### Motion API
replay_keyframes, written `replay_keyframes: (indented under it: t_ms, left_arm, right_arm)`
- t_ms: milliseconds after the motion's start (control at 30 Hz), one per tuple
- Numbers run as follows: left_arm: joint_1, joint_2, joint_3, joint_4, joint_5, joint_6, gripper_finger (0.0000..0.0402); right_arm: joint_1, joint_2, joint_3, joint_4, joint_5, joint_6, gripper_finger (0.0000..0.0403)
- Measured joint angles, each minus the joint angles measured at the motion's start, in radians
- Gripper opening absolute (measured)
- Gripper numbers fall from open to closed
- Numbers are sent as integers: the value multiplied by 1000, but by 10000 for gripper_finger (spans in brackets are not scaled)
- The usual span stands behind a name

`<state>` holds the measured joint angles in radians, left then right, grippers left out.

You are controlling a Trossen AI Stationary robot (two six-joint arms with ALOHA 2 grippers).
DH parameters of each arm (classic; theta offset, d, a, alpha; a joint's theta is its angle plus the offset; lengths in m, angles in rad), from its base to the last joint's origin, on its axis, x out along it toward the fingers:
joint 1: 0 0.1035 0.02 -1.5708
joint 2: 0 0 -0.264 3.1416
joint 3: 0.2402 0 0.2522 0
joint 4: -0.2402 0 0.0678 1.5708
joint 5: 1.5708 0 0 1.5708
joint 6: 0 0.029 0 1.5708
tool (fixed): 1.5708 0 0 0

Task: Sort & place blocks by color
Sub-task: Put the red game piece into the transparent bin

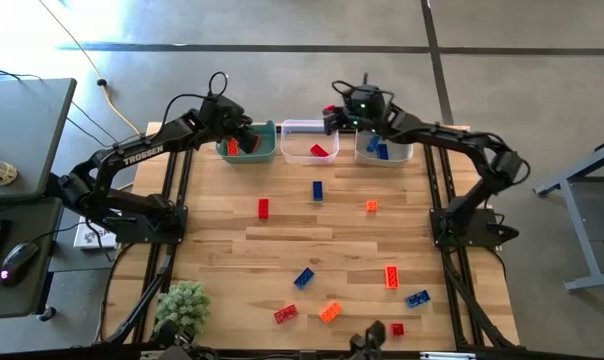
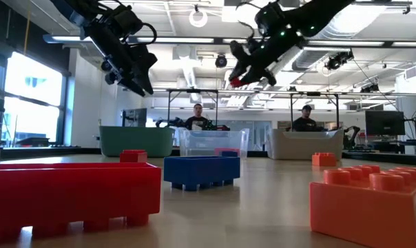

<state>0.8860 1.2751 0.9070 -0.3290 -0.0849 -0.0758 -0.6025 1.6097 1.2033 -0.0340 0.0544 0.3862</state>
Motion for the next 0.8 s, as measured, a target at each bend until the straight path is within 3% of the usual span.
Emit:
replay_keyframes:
  t_ms: [367, 800]
  left_arm:
    - [-6, 0, 0, -2, 6, -57, 180]
    - [-10, 0, 0, -2, 5, -70, 180]
  right_arm:
    - [0, 190, 54, -42, -190, -11, 113]
    - [1, 269, 55, -162, -139, -100, 120]
